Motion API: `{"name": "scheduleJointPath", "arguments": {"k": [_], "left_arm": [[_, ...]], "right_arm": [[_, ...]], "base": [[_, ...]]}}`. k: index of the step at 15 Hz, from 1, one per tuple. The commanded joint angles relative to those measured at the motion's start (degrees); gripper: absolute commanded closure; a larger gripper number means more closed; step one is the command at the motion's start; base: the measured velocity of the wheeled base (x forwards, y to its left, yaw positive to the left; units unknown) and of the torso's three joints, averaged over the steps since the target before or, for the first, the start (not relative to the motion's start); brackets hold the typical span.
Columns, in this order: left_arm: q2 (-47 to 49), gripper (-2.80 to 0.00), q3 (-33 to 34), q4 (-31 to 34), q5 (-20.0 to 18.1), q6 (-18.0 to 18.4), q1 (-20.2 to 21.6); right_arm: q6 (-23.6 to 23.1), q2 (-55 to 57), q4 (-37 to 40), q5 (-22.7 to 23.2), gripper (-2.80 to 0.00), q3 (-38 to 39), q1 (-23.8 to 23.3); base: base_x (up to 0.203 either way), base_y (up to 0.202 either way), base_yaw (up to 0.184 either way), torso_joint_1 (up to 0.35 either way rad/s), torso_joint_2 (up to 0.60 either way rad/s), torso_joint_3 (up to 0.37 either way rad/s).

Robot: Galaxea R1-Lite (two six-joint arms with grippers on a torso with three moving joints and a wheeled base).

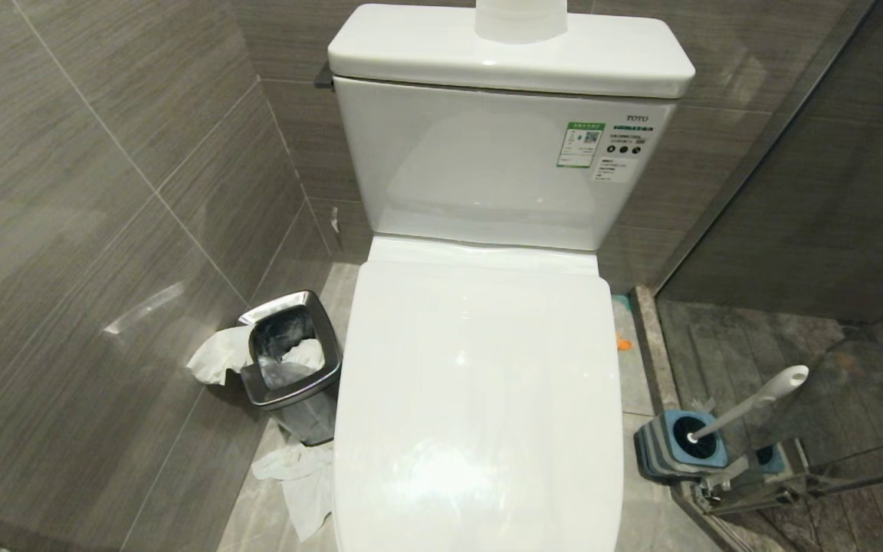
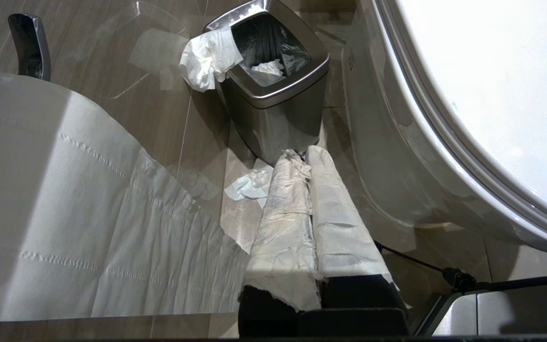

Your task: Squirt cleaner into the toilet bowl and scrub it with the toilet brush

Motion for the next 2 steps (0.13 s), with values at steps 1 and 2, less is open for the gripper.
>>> {"name": "scheduleJointPath", "arguments": {"k": [1, 2], "left_arm": [[0.1, 0.00, 0.0, 0.0, -0.1, 0.0, 0.0], [0.1, 0.00, 0.0, 0.0, -0.1, 0.0, 0.0]], "right_arm": [[0.0, 0.0, 0.0, 0.0, 0.00, 0.0, 0.0], [0.0, 0.0, 0.0, 0.0, 0.00, 0.0, 0.0]], "base": [[0.000, 0.000, 0.000, 0.000, 0.00, 0.000], [0.000, 0.000, 0.000, 0.000, 0.00, 0.000]]}}
